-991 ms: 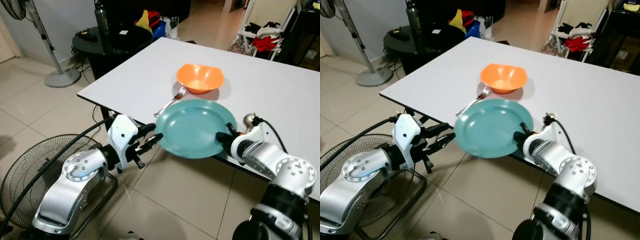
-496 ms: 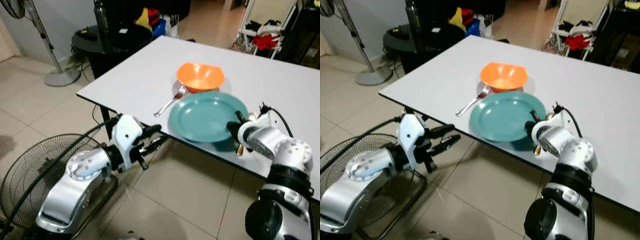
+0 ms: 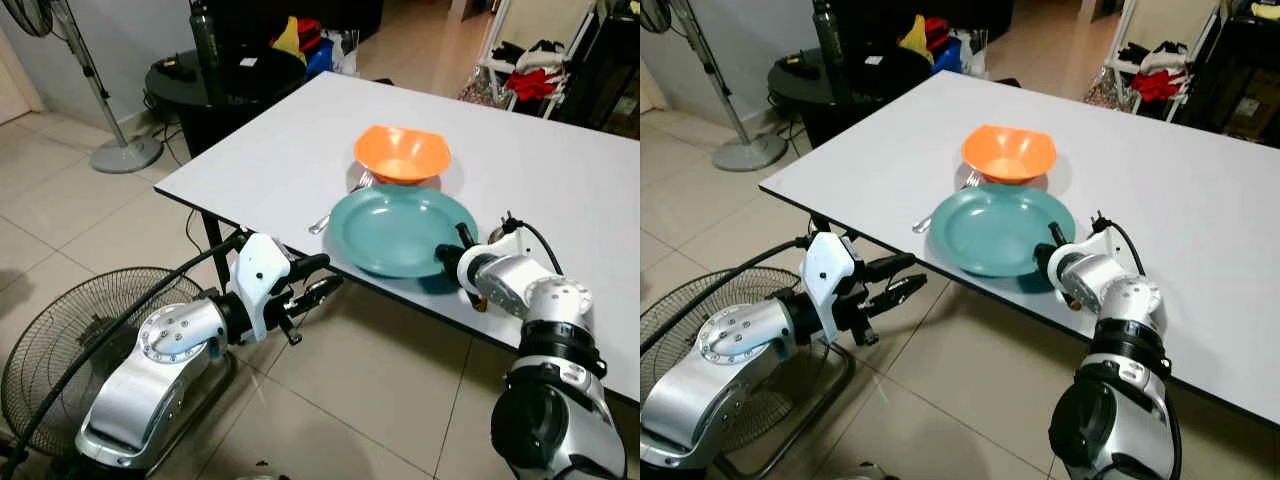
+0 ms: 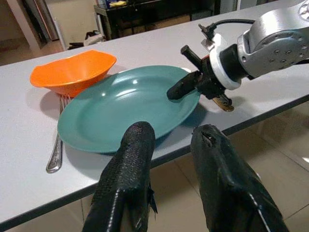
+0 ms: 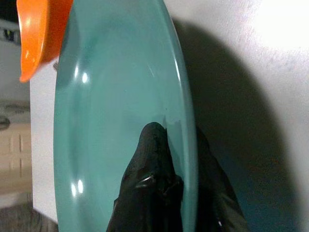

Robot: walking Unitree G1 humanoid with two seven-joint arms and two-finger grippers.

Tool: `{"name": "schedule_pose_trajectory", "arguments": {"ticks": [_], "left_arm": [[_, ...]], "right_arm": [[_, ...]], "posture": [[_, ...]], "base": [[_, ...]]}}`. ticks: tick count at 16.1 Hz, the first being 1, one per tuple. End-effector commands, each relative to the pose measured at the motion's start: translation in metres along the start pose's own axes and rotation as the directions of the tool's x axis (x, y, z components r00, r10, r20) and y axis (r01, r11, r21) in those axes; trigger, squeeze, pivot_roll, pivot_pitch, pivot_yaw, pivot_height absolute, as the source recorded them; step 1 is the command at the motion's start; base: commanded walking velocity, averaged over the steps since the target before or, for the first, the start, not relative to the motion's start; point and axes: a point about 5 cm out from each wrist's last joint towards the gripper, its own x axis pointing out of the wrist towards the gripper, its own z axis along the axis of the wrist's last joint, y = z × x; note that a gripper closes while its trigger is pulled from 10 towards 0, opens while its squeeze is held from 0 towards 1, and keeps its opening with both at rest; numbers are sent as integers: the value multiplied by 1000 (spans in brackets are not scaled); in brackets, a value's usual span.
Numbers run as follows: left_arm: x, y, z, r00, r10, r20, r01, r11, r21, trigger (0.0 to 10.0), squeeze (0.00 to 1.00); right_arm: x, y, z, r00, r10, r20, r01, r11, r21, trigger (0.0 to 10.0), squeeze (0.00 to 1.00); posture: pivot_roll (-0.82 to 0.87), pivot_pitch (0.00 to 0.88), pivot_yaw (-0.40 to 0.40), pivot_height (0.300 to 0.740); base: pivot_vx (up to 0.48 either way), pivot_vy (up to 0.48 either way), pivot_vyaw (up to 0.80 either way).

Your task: Setting the table

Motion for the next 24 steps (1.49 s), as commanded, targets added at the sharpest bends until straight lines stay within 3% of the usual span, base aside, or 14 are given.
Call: {"name": "schedule_pose_trajectory", "arguments": {"ticks": [1,3,4,5,6,10,12,16,20,22,23,24], "left_arm": [[1,0,5,1000,-5,14,5,1000,7,10000,0],[2,0,5,1000,-2,17,2,1000,5,10000,0],[2,0,5,1000,-2,18,2,1000,4,10000,0],[2,1,6,1000,-1,19,1,1000,4,10000,0],[3,1,6,1000,-1,19,1,1000,4,10000,0],[2,2,6,1000,-2,18,2,1000,5,10000,0],[1,1,7,1000,4,22,-4,1000,7,10000,0],[-3,-1,4,999,20,27,-20,1000,-18,10000,0],[-5,-3,3,999,31,33,-30,999,-31,10000,0],[-8,-3,2,998,52,37,-51,998,-30,10000,0],[-8,-3,2,997,61,37,-60,998,-30,10000,0],[-12,2,4,990,131,47,-129,991,-34,10000,0]], "right_arm": [[2,-2,3,999,-31,27,31,999,-6,10000,20],[4,-6,7,996,-36,83,34,999,24,10000,51],[6,-7,8,995,-35,91,33,999,28,10000,188],[6,-8,9,994,-37,99,35,999,29,10000,761],[7,-9,9,994,-35,104,32,999,30,10000,1000],[8,-11,8,994,-27,109,25,1000,17,10000,1000],[-1,-17,13,990,-35,134,38,999,-23,10000,1000],[-30,-24,17,986,-15,169,27,997,-69,10000,1000],[-71,-20,18,975,35,219,-7,992,-128,10000,1000],[-100,-16,11,966,61,253,2,971,-239,10000,1000],[-105,-14,11,961,69,269,10,960,-281,10000,1000],[-122,-1,15,916,144,376,66,868,-493,10000,1000]], "posture": [[98,0,40,740],[96,0,43,740],[95,0,46,740],[94,0,48,740],[95,0,49,740],[93,0,54,740],[101,0,45,740],[95,0,41,740],[96,0,31,740],[94,0,28,740],[94,0,28,740],[85,0,35,740]], "base": [[0,0,0],[0,0,0],[0,0,0],[0,0,0],[0,0,0],[0,0,0],[0,0,0],[0,0,0],[0,0,0],[0,0,0],[0,0,0],[0,0,0]]}}
